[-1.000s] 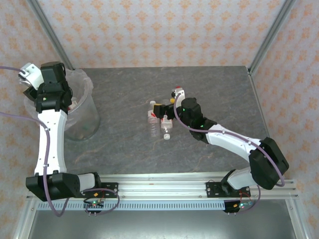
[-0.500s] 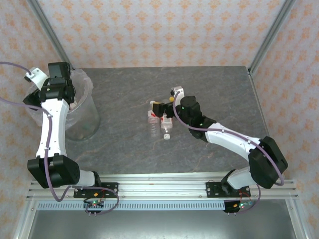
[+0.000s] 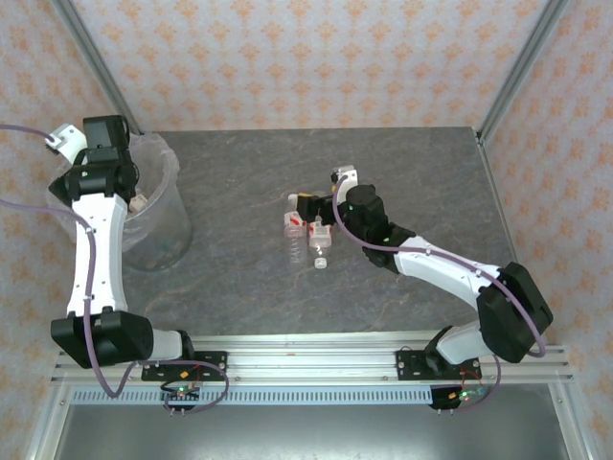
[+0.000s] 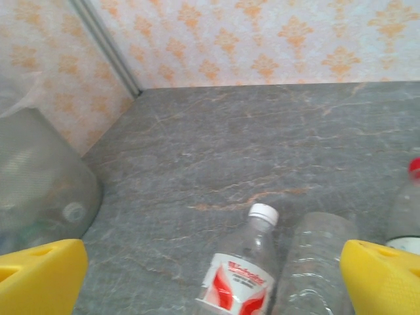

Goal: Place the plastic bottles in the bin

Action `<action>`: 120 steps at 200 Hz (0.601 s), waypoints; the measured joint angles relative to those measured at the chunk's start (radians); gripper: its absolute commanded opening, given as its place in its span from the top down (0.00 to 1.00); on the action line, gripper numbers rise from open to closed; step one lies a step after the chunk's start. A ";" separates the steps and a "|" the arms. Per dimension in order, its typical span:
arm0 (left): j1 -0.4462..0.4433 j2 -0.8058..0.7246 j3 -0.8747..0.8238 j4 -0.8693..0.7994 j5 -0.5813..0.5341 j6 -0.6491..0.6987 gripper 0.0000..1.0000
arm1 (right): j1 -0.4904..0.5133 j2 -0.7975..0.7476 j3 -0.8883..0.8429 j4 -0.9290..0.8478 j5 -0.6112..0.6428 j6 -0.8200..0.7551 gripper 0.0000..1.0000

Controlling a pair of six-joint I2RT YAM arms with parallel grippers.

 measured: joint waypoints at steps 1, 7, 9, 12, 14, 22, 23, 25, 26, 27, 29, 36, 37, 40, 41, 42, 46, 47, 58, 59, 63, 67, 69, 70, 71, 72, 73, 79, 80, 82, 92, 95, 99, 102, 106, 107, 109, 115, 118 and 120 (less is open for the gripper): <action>0.000 -0.002 0.000 0.000 0.004 0.000 0.00 | 0.000 0.001 0.000 -0.002 0.003 0.000 0.01; 0.000 -0.013 0.000 0.004 0.040 0.002 0.00 | 0.000 0.005 0.000 -0.013 0.023 0.004 0.01; 0.000 -0.016 0.000 0.005 0.051 0.002 0.00 | 0.000 0.006 0.000 -0.016 0.028 0.004 0.01; 0.000 -0.021 0.000 0.006 0.068 0.005 0.00 | 0.000 0.009 0.000 -0.023 0.038 0.008 0.01; 0.000 -0.024 0.000 0.008 0.081 0.005 0.00 | 0.000 0.011 0.000 -0.027 0.045 0.011 0.01; 0.000 -0.036 0.000 0.013 0.128 0.007 0.00 | 0.000 0.018 0.000 -0.042 0.071 0.019 0.01; 0.000 -0.038 0.000 0.014 0.135 0.008 0.00 | 0.000 0.018 0.000 -0.044 0.073 0.019 0.01; 0.000 -0.040 0.000 0.016 0.145 0.008 0.00 | 0.000 0.019 0.000 -0.048 0.080 0.021 0.01; 0.000 -0.042 0.000 0.017 0.153 0.008 0.00 | 0.000 0.020 0.000 -0.050 0.082 0.023 0.01; 0.000 -0.043 0.000 0.018 0.158 0.008 0.00 | 0.000 0.021 0.000 -0.051 0.083 0.024 0.01; 0.000 -0.045 0.000 0.020 0.170 0.008 0.00 | 0.000 0.022 0.000 -0.055 0.089 0.026 0.01; 0.000 -0.051 0.000 0.028 0.206 0.009 0.00 | 0.000 0.024 0.000 -0.068 0.108 0.031 0.01; 0.000 -0.052 0.000 0.029 0.215 0.009 0.00 | 0.000 0.024 0.000 -0.069 0.109 0.032 0.01; 0.000 -0.053 0.000 0.032 0.232 0.010 0.00 | 0.000 0.024 0.000 -0.074 0.118 0.034 0.01; 0.000 -0.054 0.000 0.032 0.236 0.010 0.00 | 0.000 0.024 0.000 -0.074 0.119 0.034 0.01; 0.000 -0.054 0.000 0.034 0.243 0.010 0.00 | 0.000 0.024 0.000 -0.076 0.121 0.035 0.01; 0.000 -0.056 0.000 0.037 0.264 0.012 0.00 | 0.000 0.024 0.000 -0.080 0.131 0.038 0.01; 0.000 -0.056 0.000 0.040 0.271 0.012 0.00 | 0.000 0.024 0.000 -0.081 0.134 0.039 0.01; 0.000 -0.058 0.000 0.051 0.326 0.012 0.00 | 0.000 0.024 0.000 -0.089 0.158 0.045 0.01; 0.000 -0.058 0.000 0.052 0.329 0.012 0.00 | 0.000 0.024 0.000 -0.090 0.159 0.045 0.01; 0.000 -0.058 0.000 0.057 0.350 0.012 0.00 | 0.000 0.024 0.000 -0.093 0.166 0.047 0.01; -0.001 -0.058 0.000 0.061 0.369 0.012 0.00 | 0.000 0.024 0.000 -0.100 0.176 0.049 0.01; -0.001 -0.058 0.000 0.061 0.376 0.012 0.00 | 0.000 0.024 0.000 -0.100 0.180 0.049 0.01; -0.002 -0.058 0.000 0.063 0.382 0.012 0.00 | 0.000 0.024 0.000 -0.102 0.183 0.051 0.01; -0.002 -0.058 0.000 0.064 0.385 0.012 0.00 | 0.000 0.024 0.000 -0.103 0.184 0.051 0.01; -0.002 -0.059 -0.001 0.065 0.392 0.012 0.00 | 0.000 0.024 0.000 -0.104 0.188 0.052 0.01; -0.003 -0.059 -0.001 0.066 0.395 0.012 0.00 | 0.000 0.024 0.000 -0.106 0.190 0.053 0.01; -0.008 -0.060 -0.003 0.075 0.418 0.012 0.00 | 0.000 0.025 0.000 -0.111 0.207 0.056 0.01; -0.009 -0.061 -0.005 0.077 0.423 0.012 0.00 | 0.000 0.025 0.000 -0.113 0.209 0.057 0.01; -0.010 -0.062 -0.005 0.080 0.429 0.012 0.00 | 0.000 0.025 0.000 -0.113 0.214 0.057 0.01; -0.026 -0.069 -0.014 0.095 0.461 0.011 0.00 | -0.003 0.027 0.000 -0.118 0.240 0.067 0.01; -0.033 -0.071 -0.018 0.100 0.469 0.011 0.00 | -0.003 0.028 0.000 -0.119 0.246 0.069 0.01; -0.043 -0.074 -0.019 0.103 0.475 0.011 0.00 | -0.006 0.029 0.000 -0.121 0.254 0.072 0.01; -0.051 -0.076 -0.021 0.104 0.478 0.011 0.00 | -0.008 0.029 0.000 -0.122 0.261 0.076 0.01; -0.064 -0.079 -0.023 0.108 0.481 0.011 0.00 | -0.012 0.031 0.000 -0.124 0.267 0.079 0.01; -0.066 -0.079 -0.023 0.110 0.481 0.011 0.00 | -0.013 0.031 0.000 -0.124 0.268 0.079 0.01; -0.072 -0.080 -0.024 0.112 0.482 0.011 0.00 | -0.014 0.031 0.000 -0.125 0.270 0.080 0.01; -0.088 -0.084 -0.026 0.118 0.488 0.011 0.00 | -0.021 0.032 0.000 -0.128 0.277 0.085 0.01; -0.097 -0.087 -0.026 0.121 0.491 0.011 0.00 | -0.023 0.033 0.000 -0.129 0.279 0.087 0.01; -0.102 -0.087 -0.026 0.122 0.494 0.011 0.00 | -0.025 0.033 0.000 -0.129 0.281 0.088 0.01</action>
